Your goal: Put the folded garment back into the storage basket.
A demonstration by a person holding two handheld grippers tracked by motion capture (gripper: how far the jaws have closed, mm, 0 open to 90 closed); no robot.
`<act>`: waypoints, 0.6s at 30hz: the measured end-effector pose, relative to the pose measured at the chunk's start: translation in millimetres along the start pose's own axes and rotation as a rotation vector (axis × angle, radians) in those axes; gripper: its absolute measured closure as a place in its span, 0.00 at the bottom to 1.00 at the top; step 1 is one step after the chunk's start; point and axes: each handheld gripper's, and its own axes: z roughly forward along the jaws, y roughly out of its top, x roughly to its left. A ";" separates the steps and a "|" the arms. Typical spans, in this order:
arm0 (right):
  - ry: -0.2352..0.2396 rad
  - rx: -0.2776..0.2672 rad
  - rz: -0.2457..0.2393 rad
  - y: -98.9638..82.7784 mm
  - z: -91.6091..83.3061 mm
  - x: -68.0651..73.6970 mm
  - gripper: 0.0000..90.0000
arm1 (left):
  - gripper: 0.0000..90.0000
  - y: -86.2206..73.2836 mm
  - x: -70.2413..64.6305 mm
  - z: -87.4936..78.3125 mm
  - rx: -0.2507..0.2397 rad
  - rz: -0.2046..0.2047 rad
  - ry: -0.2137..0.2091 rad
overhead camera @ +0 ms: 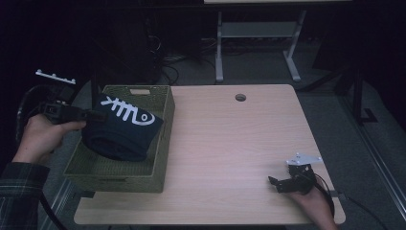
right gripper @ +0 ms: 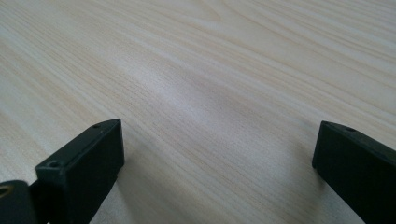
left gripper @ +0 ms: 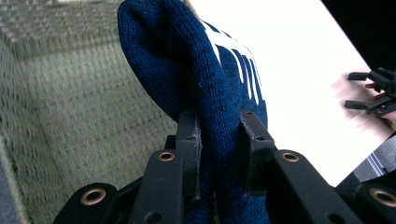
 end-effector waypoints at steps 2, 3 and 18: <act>0.000 0.000 0.000 0.0 0.0 0.0 0.02 | 0.81 -2.8 3.3 3.0 0.005 -0.011 0.004; 0.000 0.000 0.000 0.0 0.0 0.0 0.02 | 0.81 -4.2 4.9 4.1 0.006 -0.015 0.006; 0.000 0.000 -0.001 0.0 0.0 -0.1 0.02 | 0.81 -25.1 25.9 28.7 0.038 -0.089 -0.015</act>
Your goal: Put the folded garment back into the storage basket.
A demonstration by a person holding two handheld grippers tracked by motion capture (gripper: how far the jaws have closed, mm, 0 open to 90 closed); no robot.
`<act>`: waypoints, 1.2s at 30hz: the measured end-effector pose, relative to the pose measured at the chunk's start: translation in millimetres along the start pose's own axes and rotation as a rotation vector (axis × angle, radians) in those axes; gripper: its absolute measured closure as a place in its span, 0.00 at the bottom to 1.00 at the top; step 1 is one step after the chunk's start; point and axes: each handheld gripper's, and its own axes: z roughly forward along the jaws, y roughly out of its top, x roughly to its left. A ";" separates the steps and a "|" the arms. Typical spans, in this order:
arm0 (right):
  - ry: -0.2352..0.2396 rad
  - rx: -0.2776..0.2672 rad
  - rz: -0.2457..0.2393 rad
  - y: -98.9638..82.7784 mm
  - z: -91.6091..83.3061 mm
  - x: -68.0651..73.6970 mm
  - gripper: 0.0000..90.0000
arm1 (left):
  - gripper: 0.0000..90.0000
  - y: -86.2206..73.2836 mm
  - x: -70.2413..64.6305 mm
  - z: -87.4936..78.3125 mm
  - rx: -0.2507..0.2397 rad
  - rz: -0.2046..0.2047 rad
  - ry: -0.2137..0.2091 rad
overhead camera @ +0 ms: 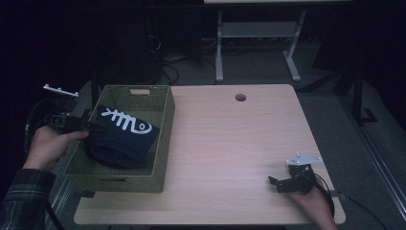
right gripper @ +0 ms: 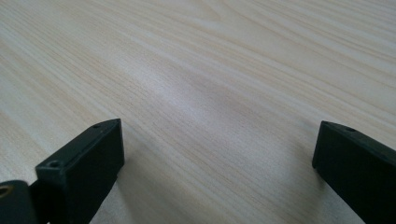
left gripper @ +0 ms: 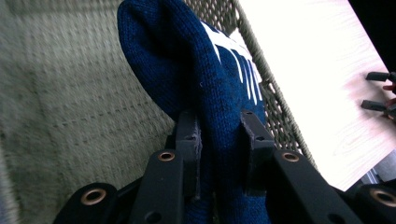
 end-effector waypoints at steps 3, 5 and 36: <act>0.000 0.000 0.000 0.0 0.0 0.0 0.02 | 0.81 -3.0 3.1 9.5 0.003 -0.014 -0.024; 0.000 0.000 0.000 0.0 0.0 0.0 0.02 | 0.81 -3.8 4.0 14.0 0.007 -0.015 -0.032; 0.000 0.000 0.001 0.0 0.0 0.1 0.02 | 0.77 -19.5 58.9 88.9 0.119 0.044 0.265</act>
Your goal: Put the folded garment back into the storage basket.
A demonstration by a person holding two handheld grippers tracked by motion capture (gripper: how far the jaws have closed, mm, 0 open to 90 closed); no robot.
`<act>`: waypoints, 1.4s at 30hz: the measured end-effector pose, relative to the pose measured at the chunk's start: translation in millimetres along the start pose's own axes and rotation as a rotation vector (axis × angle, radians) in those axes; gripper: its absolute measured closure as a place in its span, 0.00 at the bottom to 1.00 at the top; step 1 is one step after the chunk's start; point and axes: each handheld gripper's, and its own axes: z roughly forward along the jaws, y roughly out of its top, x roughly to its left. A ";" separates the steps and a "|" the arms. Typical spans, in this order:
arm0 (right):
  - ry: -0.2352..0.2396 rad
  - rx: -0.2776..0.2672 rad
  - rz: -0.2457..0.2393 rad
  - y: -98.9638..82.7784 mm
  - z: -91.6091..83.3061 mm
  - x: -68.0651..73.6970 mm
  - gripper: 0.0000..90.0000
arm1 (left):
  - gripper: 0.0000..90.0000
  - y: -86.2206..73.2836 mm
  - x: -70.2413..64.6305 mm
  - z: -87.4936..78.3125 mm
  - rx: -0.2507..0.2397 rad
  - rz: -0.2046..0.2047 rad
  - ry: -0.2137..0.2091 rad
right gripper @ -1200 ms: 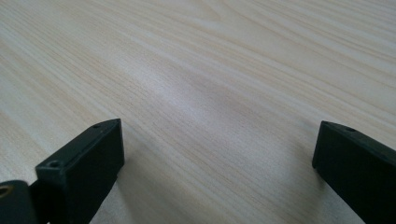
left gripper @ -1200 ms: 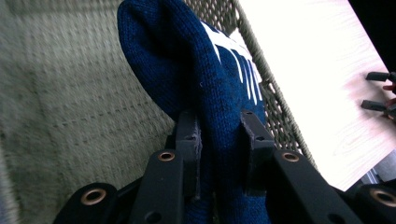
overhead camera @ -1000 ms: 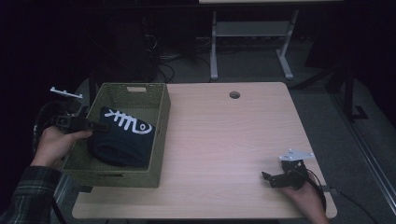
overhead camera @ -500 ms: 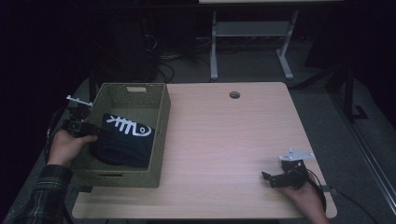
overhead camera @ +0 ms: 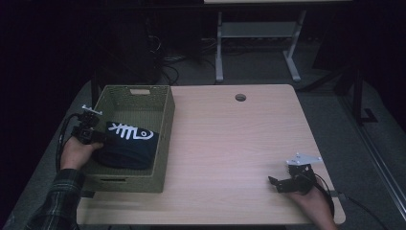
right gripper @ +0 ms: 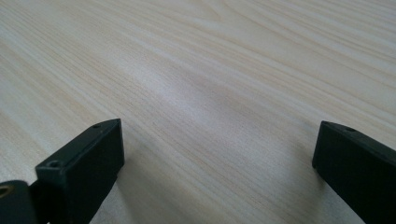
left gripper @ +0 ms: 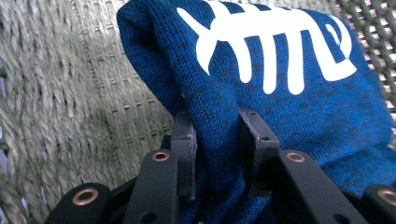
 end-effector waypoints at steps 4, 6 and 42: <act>0.000 0.000 0.000 0.0 0.0 0.0 0.02 | 0.71 -2.4 4.2 0.2 -0.024 -0.013 -0.003; 0.000 0.000 0.000 0.0 0.0 0.0 0.02 | 0.65 -2.8 5.3 -2.1 -0.031 -0.019 -0.008; 0.000 0.000 0.000 0.0 0.0 -0.1 0.02 | 0.15 12.6 -53.1 -42.7 -0.208 0.117 -0.064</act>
